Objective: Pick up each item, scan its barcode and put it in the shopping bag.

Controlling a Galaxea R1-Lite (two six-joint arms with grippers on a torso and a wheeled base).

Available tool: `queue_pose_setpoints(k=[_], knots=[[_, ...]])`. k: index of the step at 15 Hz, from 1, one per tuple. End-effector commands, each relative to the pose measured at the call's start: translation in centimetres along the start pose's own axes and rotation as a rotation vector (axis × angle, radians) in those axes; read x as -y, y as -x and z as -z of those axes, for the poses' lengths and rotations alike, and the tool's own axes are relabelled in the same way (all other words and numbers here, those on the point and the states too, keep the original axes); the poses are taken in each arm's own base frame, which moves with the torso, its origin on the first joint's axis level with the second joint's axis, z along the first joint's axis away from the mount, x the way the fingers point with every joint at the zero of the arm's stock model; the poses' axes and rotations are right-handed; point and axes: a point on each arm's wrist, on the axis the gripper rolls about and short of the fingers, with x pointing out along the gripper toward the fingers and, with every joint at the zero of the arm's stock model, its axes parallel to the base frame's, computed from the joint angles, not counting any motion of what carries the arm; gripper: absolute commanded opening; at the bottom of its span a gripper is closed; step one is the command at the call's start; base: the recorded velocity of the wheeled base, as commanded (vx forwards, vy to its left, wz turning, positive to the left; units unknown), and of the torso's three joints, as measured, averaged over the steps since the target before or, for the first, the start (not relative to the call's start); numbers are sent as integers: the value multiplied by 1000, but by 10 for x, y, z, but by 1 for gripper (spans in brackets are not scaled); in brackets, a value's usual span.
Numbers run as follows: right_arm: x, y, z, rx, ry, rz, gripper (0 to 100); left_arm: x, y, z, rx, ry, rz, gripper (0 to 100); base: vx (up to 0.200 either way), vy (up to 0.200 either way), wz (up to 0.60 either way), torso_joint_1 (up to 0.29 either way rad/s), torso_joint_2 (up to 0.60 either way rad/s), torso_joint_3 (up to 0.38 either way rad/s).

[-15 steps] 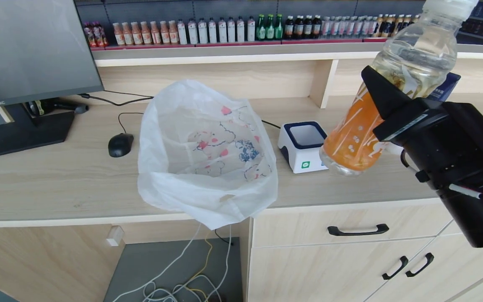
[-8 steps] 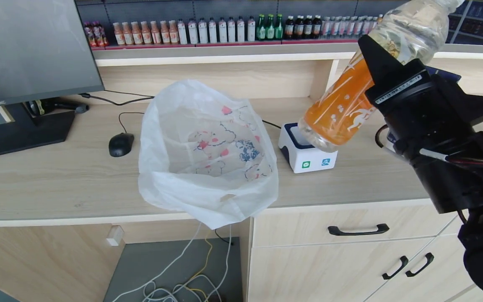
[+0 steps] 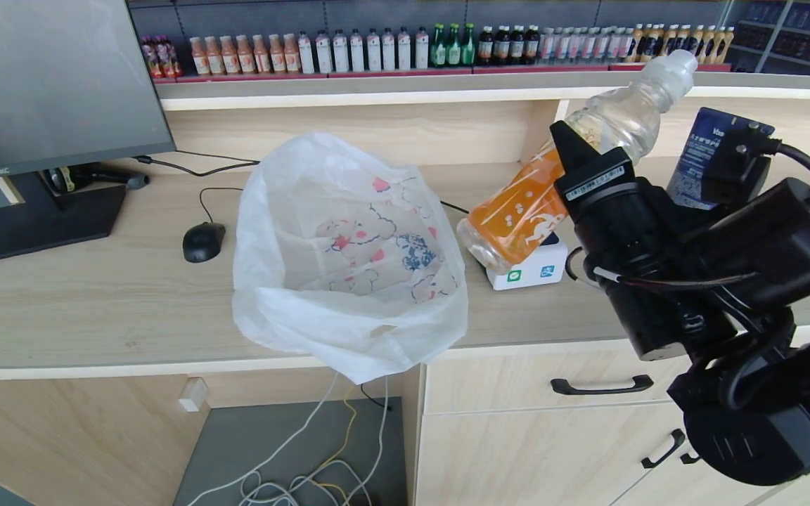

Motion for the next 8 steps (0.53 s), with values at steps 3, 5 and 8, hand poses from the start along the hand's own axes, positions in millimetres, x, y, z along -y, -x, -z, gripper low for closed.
queue_pose_setpoints(k=[3, 5, 8], knots=[[12, -5, 8, -9, -45, 31, 0, 0, 0, 0, 0, 0, -1, 100, 0, 0, 0, 0, 0, 0], [11, -14, 2, 7, -89, 39, 0, 0, 0, 0, 0, 0, -1, 100, 0, 0, 0, 0, 0, 0], [12, -25, -3, 15, -109, 58, 0, 0, 0, 0, 0, 0, -1, 100, 0, 0, 0, 0, 0, 0]])
